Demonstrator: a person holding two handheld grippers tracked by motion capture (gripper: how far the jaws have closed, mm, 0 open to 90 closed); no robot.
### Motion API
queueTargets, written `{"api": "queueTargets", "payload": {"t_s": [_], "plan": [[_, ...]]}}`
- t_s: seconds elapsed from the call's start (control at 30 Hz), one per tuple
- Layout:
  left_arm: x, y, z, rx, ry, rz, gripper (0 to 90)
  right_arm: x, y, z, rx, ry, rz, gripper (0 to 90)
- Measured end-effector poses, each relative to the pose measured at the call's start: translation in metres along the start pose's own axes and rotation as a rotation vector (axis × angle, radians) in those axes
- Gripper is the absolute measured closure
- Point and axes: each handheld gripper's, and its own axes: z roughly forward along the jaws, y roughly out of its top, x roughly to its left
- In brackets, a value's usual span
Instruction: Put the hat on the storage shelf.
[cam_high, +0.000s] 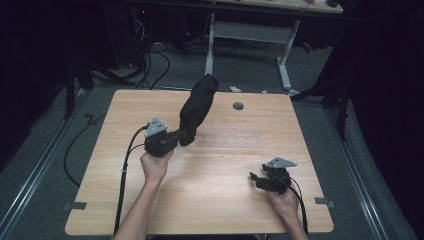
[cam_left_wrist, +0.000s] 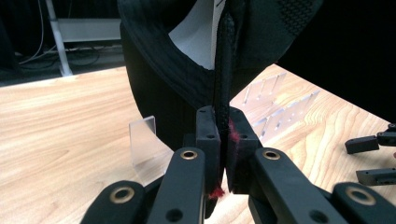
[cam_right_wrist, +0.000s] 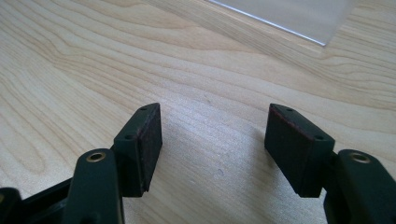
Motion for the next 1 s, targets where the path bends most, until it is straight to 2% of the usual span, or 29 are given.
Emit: {"api": "queueTargets", "payload": {"t_s": [0.23, 0.63, 0.77, 1.0], "plan": [[0.007, -0.004, -0.003, 0.018, 0.017, -0.024, 85.5, 0.000, 0.000, 0.000, -0.001, 0.000, 0.001, 36.8], [0.010, -0.007, -0.007, 0.028, 0.049, -0.015, 81.7, 0.000, 0.000, 0.000, -0.001, 0.000, 0.002, 36.8], [0.011, -0.006, -0.008, 0.025, 0.062, -0.015, 75.9, 0.000, 0.000, 0.000, 0.000, 0.000, 0.002, 36.7], [0.012, -0.005, -0.012, 0.026, 0.095, -0.001, 54.9, 0.000, 0.000, 0.000, -0.001, -0.001, 0.002, 36.6]]}}
